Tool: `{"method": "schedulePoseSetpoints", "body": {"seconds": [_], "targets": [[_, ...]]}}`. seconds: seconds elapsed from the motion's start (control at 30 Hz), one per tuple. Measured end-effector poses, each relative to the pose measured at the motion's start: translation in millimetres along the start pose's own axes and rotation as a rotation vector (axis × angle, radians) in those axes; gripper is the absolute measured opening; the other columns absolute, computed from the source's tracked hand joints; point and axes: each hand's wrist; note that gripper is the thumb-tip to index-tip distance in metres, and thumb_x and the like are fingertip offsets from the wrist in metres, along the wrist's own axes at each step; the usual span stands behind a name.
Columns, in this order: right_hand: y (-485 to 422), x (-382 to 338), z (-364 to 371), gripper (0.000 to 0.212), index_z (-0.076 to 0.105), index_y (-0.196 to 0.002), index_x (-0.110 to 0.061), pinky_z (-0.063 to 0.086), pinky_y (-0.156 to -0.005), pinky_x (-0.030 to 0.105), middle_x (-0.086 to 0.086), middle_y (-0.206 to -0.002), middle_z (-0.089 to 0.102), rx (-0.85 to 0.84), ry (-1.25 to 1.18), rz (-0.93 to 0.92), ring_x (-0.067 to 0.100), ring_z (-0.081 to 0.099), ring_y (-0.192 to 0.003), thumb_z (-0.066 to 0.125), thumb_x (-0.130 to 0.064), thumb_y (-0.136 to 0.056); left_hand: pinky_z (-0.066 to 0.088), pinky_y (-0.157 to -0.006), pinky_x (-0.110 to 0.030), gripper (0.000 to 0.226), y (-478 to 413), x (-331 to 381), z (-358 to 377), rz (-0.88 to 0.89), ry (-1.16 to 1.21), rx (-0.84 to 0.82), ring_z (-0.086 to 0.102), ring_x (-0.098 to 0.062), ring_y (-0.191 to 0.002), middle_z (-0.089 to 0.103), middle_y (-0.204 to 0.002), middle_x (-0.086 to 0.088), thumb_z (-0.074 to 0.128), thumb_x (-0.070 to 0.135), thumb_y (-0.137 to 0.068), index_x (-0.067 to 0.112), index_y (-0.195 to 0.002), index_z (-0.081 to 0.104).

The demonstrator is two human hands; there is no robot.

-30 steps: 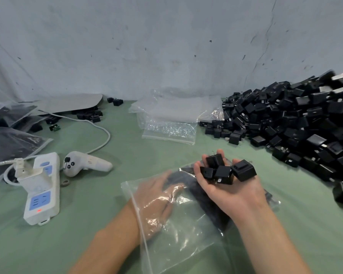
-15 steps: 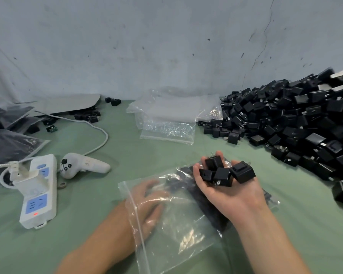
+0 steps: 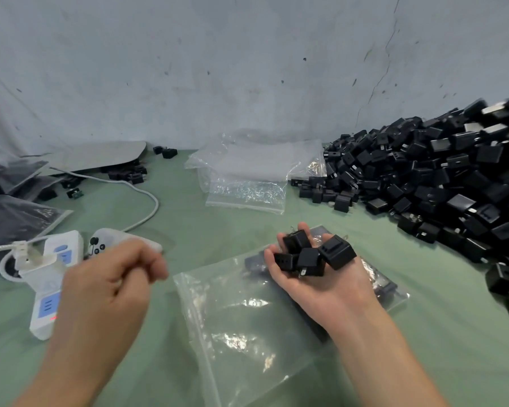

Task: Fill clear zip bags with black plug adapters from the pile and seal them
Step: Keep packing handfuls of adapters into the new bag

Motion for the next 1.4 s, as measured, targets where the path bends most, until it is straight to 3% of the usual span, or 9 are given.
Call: {"method": "schedulePoseSetpoints", "body": {"seconds": [0.2,0.37,0.53,0.7,0.83,1.0,1.2,1.3,1.4], "targets": [[8.0,37.1,24.1,0.017,0.065,-0.074,-0.014,0.056,-0.063,0.03,0.006,-0.074,0.061,-0.034,0.164,0.112,0.023,0.057,-0.07,0.056,-0.025,-0.082,0.042,-0.079,-0.014,0.039,-1.6,67.8,57.0,0.262,0.055,-0.46,0.054,0.004,-0.1,0.046,-0.124,0.025,0.04,0.055,-0.096,0.055,-0.135,0.037],[13.8,50.4,26.2,0.012,0.059,-0.079,-0.007,0.053,-0.059,0.032,0.012,-0.068,0.061,0.0,0.189,0.226,0.025,0.059,-0.051,0.05,-0.012,-0.084,0.038,-0.07,-0.006,0.043,11.3,51.3,44.5,0.155,0.087,-0.43,0.054,0.007,-0.087,0.052,-0.103,0.027,0.049,0.058,-0.082,0.057,-0.123,0.037],[9.6,39.6,27.9,0.02,0.068,-0.101,-0.011,0.054,-0.054,0.032,0.021,-0.096,0.063,0.119,0.169,0.16,0.032,0.057,-0.077,0.055,-0.005,-0.088,0.04,-0.058,-0.012,0.022,7.6,-7.8,4.1,-0.296,-0.048,-0.26,0.06,0.006,-0.073,0.065,-0.085,0.024,0.055,0.057,-0.084,0.049,-0.105,0.057],[5.1,10.5,17.5,0.021,0.069,-0.106,-0.011,0.055,-0.061,0.036,0.022,-0.106,0.061,0.199,0.124,0.04,0.033,0.057,-0.089,0.055,-0.004,-0.091,0.044,-0.057,-0.026,0.028,24.0,-48.8,2.2,-0.562,-0.159,-0.496,0.057,-0.002,-0.052,0.067,-0.071,0.003,0.073,0.057,-0.076,0.034,-0.089,0.064],[3.3,-1.4,13.2,0.019,0.069,-0.103,-0.01,0.056,-0.059,0.036,0.023,-0.111,0.061,0.217,0.111,-0.024,0.032,0.057,-0.098,0.055,-0.004,-0.091,0.053,-0.077,-0.027,0.034,34.6,-31.7,37.1,-0.468,-0.035,-0.552,0.065,0.003,-0.074,0.073,-0.085,0.015,0.07,0.066,-0.075,0.036,-0.091,0.071],[5.1,-8.8,10.7,0.021,0.068,-0.105,-0.011,0.054,-0.066,0.037,0.022,-0.108,0.062,0.221,0.084,-0.051,0.031,0.059,-0.093,0.055,-0.004,-0.091,0.049,-0.083,-0.019,0.062,38.1,-33.5,33.2,-0.245,-0.201,-0.595,0.059,0.009,-0.092,0.063,-0.101,0.028,0.03,0.093,-0.067,0.056,-0.11,0.056],[6.2,-11.4,6.2,0.023,0.071,-0.102,-0.008,0.057,-0.07,0.038,0.023,-0.105,0.063,0.228,0.092,-0.056,0.032,0.062,-0.093,0.055,-0.001,-0.089,0.029,-0.102,-0.005,0.048,35.6,-38.3,30.0,0.15,-0.075,-0.658,0.043,0.01,-0.119,0.051,-0.13,0.035,0.038,0.07,-0.089,0.05,-0.128,0.056],[7.4,-12.6,5.0,0.025,0.072,-0.105,-0.008,0.058,-0.069,0.037,0.024,-0.108,0.063,0.213,0.1,-0.048,0.033,0.061,-0.094,0.055,0.0,-0.088,0.036,-0.101,-0.018,0.039,27.7,-33.2,43.8,0.22,-0.156,-0.713,0.046,0.006,-0.112,0.055,-0.118,0.034,0.038,0.068,-0.089,0.053,-0.121,0.055],[6.0,-14.3,5.5,0.026,0.072,-0.106,-0.009,0.058,-0.066,0.036,0.022,-0.108,0.063,0.195,0.105,-0.049,0.032,0.059,-0.091,0.054,-0.001,-0.089,0.036,-0.084,-0.01,0.025,21.1,-20.4,62.6,0.191,-0.154,-0.593,0.049,0.008,-0.09,0.056,-0.09,0.032,0.055,0.065,-0.082,0.041,-0.091,0.052]]}}
Point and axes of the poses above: each hand's wrist, its own y-axis away from the middle knuckle, its own z-axis out of the palm, x = y × z
